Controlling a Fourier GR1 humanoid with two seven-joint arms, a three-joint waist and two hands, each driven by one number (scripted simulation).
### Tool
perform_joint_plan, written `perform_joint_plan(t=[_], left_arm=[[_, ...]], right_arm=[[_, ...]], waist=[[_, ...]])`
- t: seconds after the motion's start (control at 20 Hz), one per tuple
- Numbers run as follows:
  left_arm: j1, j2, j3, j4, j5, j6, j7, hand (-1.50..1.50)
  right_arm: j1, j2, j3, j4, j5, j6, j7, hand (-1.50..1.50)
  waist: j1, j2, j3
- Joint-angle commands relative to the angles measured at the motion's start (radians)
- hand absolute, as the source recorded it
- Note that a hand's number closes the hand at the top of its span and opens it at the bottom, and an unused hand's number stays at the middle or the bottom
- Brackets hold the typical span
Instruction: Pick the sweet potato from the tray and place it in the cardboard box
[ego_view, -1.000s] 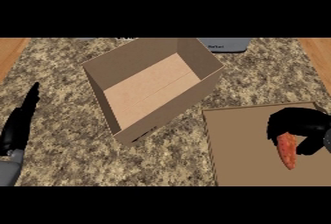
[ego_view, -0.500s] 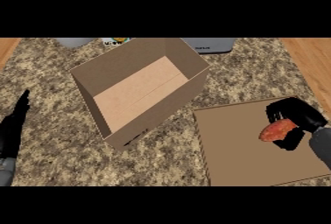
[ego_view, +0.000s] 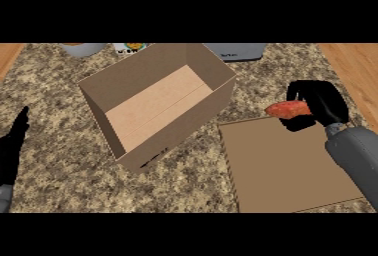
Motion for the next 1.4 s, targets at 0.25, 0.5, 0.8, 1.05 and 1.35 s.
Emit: perform_joint_plan(t=[0.25, 0.5, 0.8, 1.05, 1.35], left_arm=[[0.006, -0.007, 0.005, -0.028, -0.004, -0.016, -0.019, 0.00], [-0.030, -0.045, -0.010, -0.019, -0.043, -0.002, -0.012, 0.00], [-0.071, -0.017, 0.024, 0.008, -0.044, -0.059, -0.019, 0.00], [-0.058, -0.069, 0.026, 0.019, -0.054, -0.055, -0.040, 0.00], [-0.100, -0.073, 0.021, 0.030, -0.085, -0.073, -0.018, 0.00]], right_arm=[[-0.054, 0.034, 0.073, -0.546, 0.151, 0.071, 0.437, 1.50], [-0.074, 0.150, 0.055, -0.685, 0.143, 0.157, 0.586, 1.50], [-0.324, 0.382, -0.032, -0.423, 0.164, 0.168, 0.653, 1.50], [-0.395, 0.474, -0.131, -0.265, 0.123, 0.160, 0.624, 1.50], [-0.563, 0.575, -0.233, 0.095, 0.116, 0.070, 0.471, 1.50]], waist=[[0.033, 0.018, 0.007], [0.059, 0.033, 0.009], [0.086, 0.041, 0.009], [0.085, 0.041, 0.009], [0.094, 0.047, 0.009]])
